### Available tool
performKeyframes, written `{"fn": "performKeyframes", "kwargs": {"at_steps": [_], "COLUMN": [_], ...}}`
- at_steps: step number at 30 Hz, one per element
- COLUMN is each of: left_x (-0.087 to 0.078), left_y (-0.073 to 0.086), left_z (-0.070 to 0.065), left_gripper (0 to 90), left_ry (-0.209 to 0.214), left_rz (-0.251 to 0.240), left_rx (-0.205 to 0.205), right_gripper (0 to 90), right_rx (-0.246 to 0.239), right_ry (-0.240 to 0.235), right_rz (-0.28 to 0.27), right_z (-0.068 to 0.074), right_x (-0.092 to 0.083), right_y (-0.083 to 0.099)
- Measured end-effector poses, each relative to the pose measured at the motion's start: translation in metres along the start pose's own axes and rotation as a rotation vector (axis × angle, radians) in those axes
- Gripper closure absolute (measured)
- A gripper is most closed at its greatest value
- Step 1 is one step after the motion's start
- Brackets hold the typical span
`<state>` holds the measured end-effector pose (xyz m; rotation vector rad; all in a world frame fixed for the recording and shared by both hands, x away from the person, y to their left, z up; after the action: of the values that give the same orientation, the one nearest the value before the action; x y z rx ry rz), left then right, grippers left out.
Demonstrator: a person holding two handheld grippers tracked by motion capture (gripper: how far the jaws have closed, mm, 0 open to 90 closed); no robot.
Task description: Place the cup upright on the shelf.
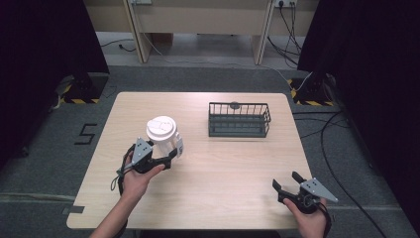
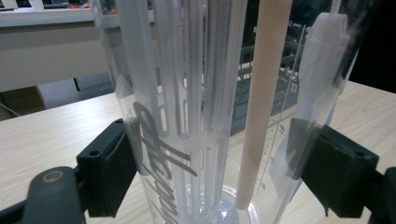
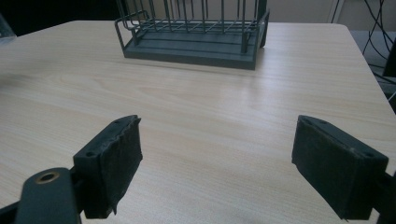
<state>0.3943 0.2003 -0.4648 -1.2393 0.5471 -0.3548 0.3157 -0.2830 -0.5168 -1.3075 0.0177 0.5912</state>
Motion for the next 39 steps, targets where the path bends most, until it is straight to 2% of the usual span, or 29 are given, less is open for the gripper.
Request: {"fn": "performKeyframes", "kwargs": {"at_steps": [39], "left_x": [0.046], "left_y": [-0.033], "left_z": [-0.015], "left_gripper": [17.8], "left_ry": [0.048], "left_rz": [-0.026], "left_rx": [0.028], "right_gripper": [16.7], "right_rx": [0.009], "right_ry": [-0.005], "right_rz": [0.002], "right_z": [0.000], "right_x": [0.000], "right_y": [0.000]}}
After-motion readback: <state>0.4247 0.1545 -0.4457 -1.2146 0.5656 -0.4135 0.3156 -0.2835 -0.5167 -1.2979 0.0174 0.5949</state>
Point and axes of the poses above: each handheld gripper's, and its own axes: x roughly forward along the jaws, y roughly out of its underside, z roughly to its left, the point moved 1 cm from there along x, roughly forward along the jaws, and after that the axes turned 13 degrees about x, right-handed, at the moved point
